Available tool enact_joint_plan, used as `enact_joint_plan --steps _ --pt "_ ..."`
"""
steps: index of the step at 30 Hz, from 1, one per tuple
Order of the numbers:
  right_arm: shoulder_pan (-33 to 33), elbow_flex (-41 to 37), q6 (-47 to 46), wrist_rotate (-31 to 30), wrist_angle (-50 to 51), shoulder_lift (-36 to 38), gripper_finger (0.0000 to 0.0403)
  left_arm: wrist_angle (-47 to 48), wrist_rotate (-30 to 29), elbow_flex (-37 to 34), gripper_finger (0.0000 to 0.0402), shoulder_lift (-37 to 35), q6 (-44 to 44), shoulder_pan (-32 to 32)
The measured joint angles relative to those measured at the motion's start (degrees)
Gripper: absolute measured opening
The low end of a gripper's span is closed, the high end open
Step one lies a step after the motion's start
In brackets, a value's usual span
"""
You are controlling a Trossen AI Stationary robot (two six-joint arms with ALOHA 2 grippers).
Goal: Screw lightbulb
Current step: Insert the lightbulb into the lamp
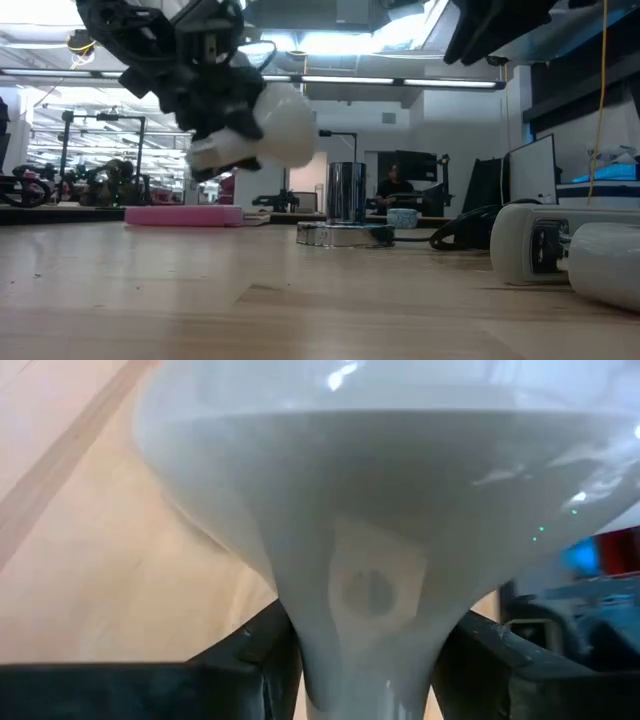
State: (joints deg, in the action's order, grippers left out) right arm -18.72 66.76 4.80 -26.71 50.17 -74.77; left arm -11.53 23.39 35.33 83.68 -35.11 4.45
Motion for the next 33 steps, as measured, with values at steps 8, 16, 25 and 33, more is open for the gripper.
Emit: enact_joint_plan --steps 8,16,25,33 --pt "0.00 -0.31 0.52 -6.56 2.81 1.23 0.0175 -13.72 -0.27 0.00 0.0166 0.00 0.35 -0.10" --pt "0.00 -5.80 -0.10 -5.75 -2.63 1.23 0.0175 -22.88 -14.31 0.02 0.0166 0.96 7.34 -2.43" --pt "0.00 -13.69 -0.05 -1.58 -17.86 1.21 0.0175 -39.91 -21.33 0.02 0.0166 9.16 10.87 -5.60" --pt "0.00 -19.07 -0.04 1.49 -24.56 1.17 0.0175 -56.32 -23.69 0.86 0.0166 20.09 15.47 -6.99"
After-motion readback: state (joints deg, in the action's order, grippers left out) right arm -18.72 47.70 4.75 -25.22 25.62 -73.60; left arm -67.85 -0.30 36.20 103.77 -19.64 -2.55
